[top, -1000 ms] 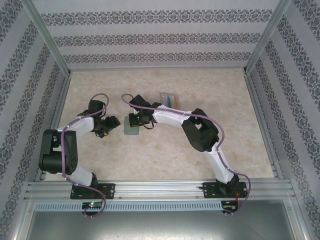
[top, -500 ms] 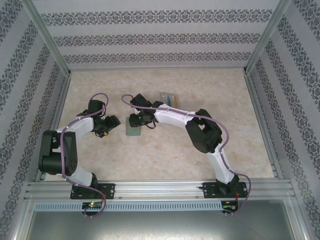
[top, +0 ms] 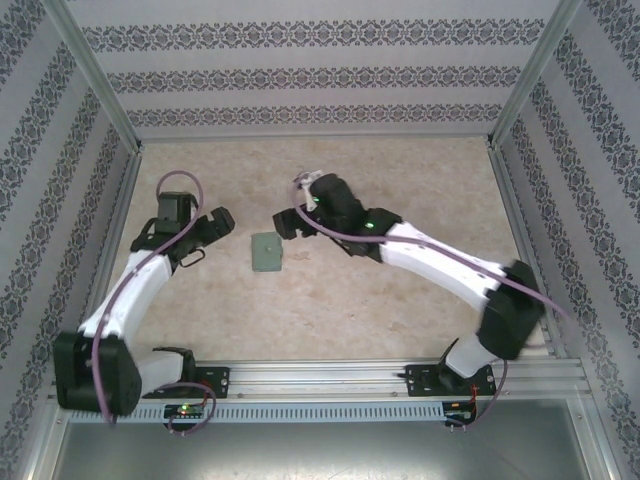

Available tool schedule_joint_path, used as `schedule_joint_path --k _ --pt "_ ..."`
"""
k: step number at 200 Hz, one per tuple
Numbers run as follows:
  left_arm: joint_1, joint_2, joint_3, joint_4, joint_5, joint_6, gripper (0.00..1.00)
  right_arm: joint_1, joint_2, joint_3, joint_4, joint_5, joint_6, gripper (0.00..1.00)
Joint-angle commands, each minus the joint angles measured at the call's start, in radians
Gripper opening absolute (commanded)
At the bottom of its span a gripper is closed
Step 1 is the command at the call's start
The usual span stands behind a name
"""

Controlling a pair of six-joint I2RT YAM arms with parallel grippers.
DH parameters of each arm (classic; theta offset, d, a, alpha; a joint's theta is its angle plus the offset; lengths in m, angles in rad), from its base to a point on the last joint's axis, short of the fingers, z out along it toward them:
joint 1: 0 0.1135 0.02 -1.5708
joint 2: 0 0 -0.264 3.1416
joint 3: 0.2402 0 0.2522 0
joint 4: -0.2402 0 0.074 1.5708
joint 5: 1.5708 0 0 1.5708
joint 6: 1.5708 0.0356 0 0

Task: Put the credit cards into the card holder

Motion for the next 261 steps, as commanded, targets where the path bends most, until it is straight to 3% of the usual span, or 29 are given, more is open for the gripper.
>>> schedule_joint_path --k 1,23,41,52,66,90,103,115,129,161,227,248,261 --pt "-0.030 -0.205 -0.056 0.096 -0.115 0.163 1.00 -0.007 -0.178 -0.125 0.129 0.229 -0.165 0.98" --pt "-0.038 -0.407 -0.168 0.210 -0.194 0.204 1.00 -0.076 -0.377 -0.253 0.178 0.326 -0.219 0.98" --pt "-0.040 -0.486 -0.252 0.269 -0.275 0.223 1.00 -0.215 -0.542 -0.373 0.180 0.313 -0.138 0.98" --pt "-0.040 -0.486 -0.310 0.345 -0.261 0.292 1.00 -0.326 -0.645 -0.471 0.193 0.276 -0.089 0.98" --pt "-0.041 -0.450 -0.384 0.448 -0.229 0.375 1.00 -0.437 -0.753 -0.631 0.295 0.199 -0.227 0.98" --pt "-0.040 -0.316 -0.498 0.641 -0.347 0.358 0.99 -0.532 -0.840 -0.810 0.343 0.167 -0.382 0.98" --pt "-0.038 -0.217 -0.516 0.734 -0.333 0.426 0.99 -0.595 -0.834 -0.880 0.380 0.133 -0.447 0.98" --pt "-0.037 -0.110 -0.497 0.778 -0.352 0.440 0.99 -0.659 -0.819 -0.919 0.427 0.103 -0.416 0.98" --pt "-0.032 -0.005 -0.483 0.867 -0.300 0.489 0.99 -0.715 -0.796 -0.987 0.492 0.068 -0.375 0.98" --pt "0.003 0.176 -0.477 1.050 -0.265 0.490 0.99 -0.720 -0.667 -1.129 0.781 0.153 -0.379 0.98" --pt "0.069 0.337 -0.439 1.189 -0.076 0.532 0.99 -0.744 -0.279 -1.049 1.077 0.070 -0.430 0.98" --pt "0.083 0.435 -0.461 1.322 -0.067 0.513 0.99 -0.750 -0.247 -0.998 1.021 0.080 -0.419 0.98" --pt "0.083 0.419 -0.451 1.270 -0.065 0.515 0.99 -0.752 -0.253 -1.003 1.021 0.070 -0.421 0.98"
